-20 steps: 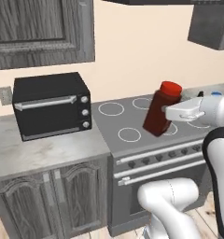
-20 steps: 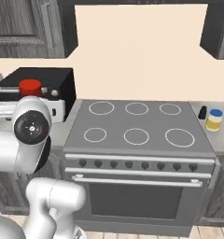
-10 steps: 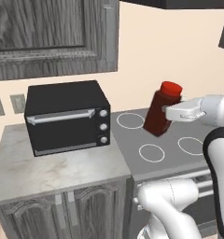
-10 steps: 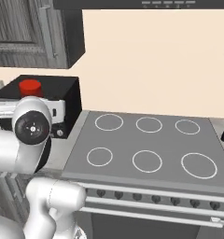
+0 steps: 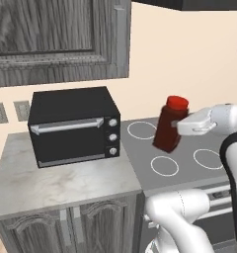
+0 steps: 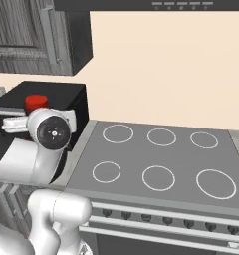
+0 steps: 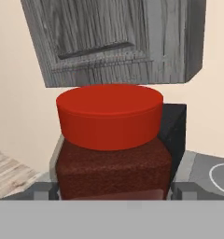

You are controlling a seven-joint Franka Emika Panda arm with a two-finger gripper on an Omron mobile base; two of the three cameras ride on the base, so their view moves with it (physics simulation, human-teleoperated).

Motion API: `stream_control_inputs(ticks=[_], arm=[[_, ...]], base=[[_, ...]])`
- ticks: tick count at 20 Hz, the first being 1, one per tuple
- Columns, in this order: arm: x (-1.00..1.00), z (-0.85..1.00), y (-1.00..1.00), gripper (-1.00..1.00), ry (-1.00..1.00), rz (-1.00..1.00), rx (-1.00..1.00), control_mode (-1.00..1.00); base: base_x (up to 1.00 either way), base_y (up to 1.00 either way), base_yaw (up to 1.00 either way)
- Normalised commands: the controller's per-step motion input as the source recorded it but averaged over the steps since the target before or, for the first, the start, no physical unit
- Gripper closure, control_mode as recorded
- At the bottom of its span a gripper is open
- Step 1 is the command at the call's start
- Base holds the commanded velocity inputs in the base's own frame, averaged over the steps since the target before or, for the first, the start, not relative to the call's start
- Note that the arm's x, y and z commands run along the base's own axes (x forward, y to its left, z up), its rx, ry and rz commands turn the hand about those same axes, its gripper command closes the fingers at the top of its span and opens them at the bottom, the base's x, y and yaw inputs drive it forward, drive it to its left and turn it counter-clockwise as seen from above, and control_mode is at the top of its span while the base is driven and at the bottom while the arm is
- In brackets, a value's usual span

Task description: Collect the paprika, mayonnaise, and shaker from the cabinet and place them next to the stove.

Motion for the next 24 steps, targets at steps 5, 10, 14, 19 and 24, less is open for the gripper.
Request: stream_control_inputs(ticks=[5, 10, 14, 19, 24], arm=[[0.14, -0.86, 0.07, 1.00, 0.01, 0.15, -0.15, -1.00], [0.37, -0.77, 0.23, 1.00, 0.00, 0.13, -0.06, -1.00], [0.53, -0.59, 0.22, 1.00, -0.02, 0.16, 0.00, -1.00], [0.50, -0.56, 0.13, 1.00, -0.03, 0.20, 0.02, -1.00], [0.48, -0.63, 0.10, 1.00, -0.01, 0.19, 0.00, -1.00]], base=[[0.00, 0.00, 0.00], [0.00, 0.00, 0.00], [0.00, 0.00, 0.00], [0.00, 0.00, 0.00], [0.00, 0.00, 0.00]])
